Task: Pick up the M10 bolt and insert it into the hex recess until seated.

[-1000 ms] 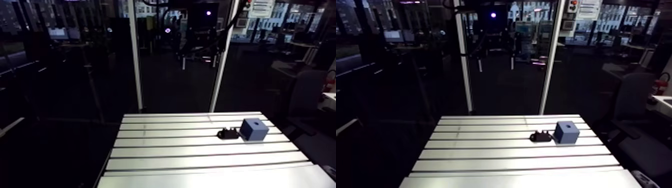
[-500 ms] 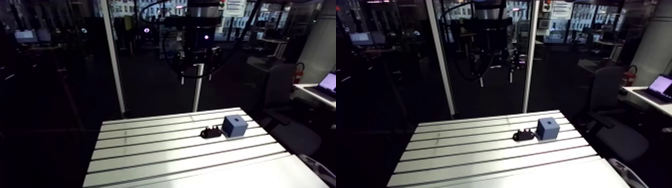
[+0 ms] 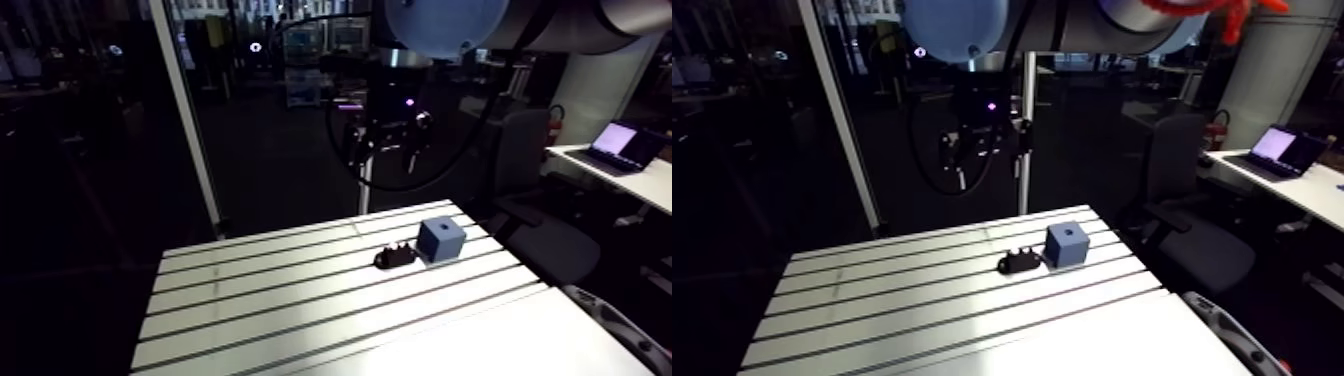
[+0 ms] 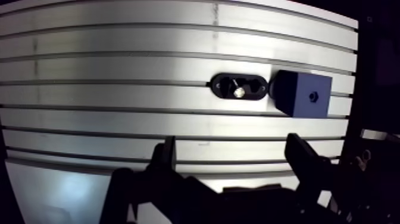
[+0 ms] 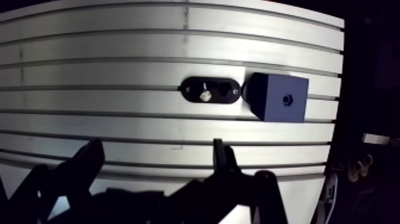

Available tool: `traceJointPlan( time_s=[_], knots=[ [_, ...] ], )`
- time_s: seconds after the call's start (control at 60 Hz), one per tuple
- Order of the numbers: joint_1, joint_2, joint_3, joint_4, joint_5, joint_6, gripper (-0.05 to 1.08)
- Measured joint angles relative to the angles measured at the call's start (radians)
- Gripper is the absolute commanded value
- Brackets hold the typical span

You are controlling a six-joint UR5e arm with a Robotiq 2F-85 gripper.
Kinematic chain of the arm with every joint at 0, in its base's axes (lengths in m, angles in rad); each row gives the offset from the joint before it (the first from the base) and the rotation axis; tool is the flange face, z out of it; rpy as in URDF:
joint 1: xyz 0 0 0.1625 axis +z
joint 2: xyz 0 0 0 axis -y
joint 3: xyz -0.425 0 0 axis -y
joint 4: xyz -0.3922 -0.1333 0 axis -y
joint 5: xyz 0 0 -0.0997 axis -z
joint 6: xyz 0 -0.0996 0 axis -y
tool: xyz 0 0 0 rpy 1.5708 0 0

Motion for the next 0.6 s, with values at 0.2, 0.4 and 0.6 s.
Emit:
traceJointPlan(
  time_s=[0.2, 0.4, 0.6],
  knots=[
    [-0.029, 0.022, 0.014, -0.017, 0.006, -0.025, 0.01],
    [-0.039, 0.050, 0.024, -0.040, 0.004, -0.046, 0.01],
    [-0.042, 0.082, 0.032, -0.071, 0.000, -0.043, 0.02]
  ],
)
